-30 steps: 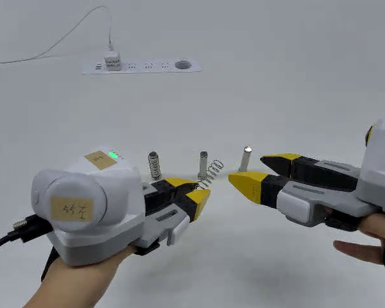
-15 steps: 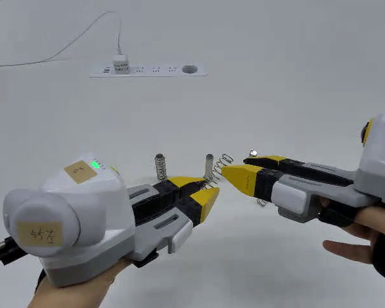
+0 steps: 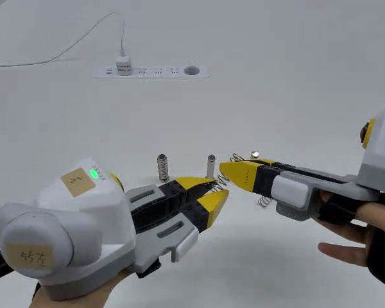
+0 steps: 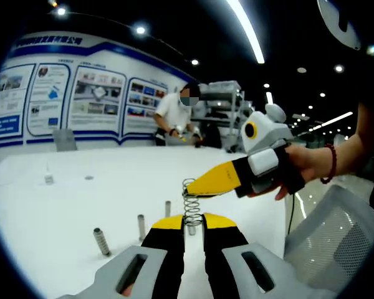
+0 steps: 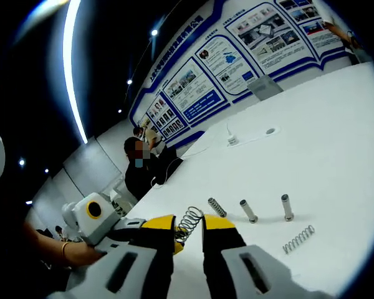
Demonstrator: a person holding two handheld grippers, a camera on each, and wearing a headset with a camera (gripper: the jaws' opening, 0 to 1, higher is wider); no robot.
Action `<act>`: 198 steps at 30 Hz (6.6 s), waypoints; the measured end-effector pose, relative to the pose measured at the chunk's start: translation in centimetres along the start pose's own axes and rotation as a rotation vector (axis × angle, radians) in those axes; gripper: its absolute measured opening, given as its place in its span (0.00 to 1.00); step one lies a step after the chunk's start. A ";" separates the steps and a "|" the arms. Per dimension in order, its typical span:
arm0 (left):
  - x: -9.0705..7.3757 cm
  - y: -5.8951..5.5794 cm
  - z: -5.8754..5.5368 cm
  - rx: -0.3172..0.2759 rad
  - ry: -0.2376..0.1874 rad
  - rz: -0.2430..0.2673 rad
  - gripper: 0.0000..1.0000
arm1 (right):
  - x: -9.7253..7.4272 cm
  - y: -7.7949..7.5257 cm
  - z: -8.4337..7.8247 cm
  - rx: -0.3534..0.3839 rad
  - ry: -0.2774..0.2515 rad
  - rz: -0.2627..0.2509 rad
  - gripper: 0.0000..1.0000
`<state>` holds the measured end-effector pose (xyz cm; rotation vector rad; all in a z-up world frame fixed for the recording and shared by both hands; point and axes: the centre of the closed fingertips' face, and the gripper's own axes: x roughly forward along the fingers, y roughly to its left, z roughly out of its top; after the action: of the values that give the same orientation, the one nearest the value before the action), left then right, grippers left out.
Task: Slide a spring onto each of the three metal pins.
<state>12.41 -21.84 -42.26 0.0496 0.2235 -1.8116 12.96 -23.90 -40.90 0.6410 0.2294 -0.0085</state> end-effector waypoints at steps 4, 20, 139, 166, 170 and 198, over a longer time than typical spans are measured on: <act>-0.1 -0.2 0.3 0.003 -0.008 -0.010 0.10 | 0.0 0.2 0.0 0.031 -0.003 0.016 0.14; 0.0 -0.1 0.0 0.008 0.021 0.011 0.11 | 0.1 0.7 -0.1 -0.002 -0.012 0.037 0.12; -0.8 2.4 -6.6 -0.023 0.251 0.164 0.60 | 7.7 -9.5 -2.7 -0.571 0.185 -0.224 0.11; -0.6 2.7 -5.7 0.005 0.232 0.190 0.64 | 5.7 -7.4 -1.0 -0.508 0.136 -0.217 0.30; -0.3 2.6 -5.4 0.017 0.229 0.189 0.65 | 4.8 -6.8 -0.2 -0.487 0.117 -0.223 0.33; 4.7 0.8 -5.3 0.099 0.253 0.102 0.63 | -1.7 -6.3 1.2 -0.429 0.084 -0.268 0.54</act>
<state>11.56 -25.57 -48.27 0.3548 0.3046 -1.7120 11.02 -29.73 -43.34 0.1799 0.3848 -0.1859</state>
